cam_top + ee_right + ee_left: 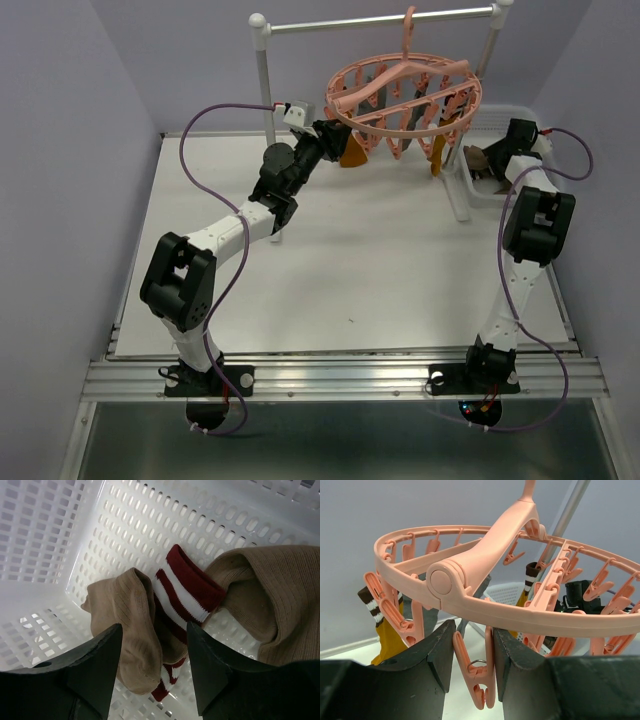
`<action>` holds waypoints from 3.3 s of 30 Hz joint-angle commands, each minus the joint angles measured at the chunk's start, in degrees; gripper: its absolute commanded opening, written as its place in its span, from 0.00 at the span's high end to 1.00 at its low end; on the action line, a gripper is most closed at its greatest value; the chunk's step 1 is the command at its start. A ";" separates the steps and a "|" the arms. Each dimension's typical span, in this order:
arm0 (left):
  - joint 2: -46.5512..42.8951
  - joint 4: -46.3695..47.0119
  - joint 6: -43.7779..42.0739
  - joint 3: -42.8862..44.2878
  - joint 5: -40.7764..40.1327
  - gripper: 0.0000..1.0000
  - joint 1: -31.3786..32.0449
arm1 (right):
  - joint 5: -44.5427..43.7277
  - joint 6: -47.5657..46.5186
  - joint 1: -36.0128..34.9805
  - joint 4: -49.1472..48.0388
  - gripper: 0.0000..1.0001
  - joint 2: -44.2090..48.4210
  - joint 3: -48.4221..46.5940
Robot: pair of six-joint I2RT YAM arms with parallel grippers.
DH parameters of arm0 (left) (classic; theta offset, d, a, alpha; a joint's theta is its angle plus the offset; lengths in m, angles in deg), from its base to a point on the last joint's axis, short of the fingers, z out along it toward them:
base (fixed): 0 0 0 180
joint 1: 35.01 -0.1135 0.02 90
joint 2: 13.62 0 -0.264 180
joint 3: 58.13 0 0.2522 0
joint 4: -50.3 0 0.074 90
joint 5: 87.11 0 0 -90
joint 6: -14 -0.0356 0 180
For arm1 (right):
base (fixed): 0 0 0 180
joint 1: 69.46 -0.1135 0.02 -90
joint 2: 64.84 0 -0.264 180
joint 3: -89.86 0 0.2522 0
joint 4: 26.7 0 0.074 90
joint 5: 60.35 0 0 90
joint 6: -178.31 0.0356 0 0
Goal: Clip the socks to the hanger
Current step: Pick up the sock from the bin.
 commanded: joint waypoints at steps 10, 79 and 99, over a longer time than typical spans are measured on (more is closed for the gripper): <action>-2.02 2.79 -0.43 0.92 0.61 1.00 0.21 | -3.37 -4.07 0.49 -0.15 0.41 9.10 6.43; -4.12 1.65 -2.28 0.04 -1.68 1.00 0.21 | -1.52 -17.93 -1.51 -15.94 0.99 10.91 10.02; -4.30 2.61 -0.08 -0.49 -3.61 1.00 0.21 | 6.35 -65.32 -11.64 -33.91 0.99 41.52 30.52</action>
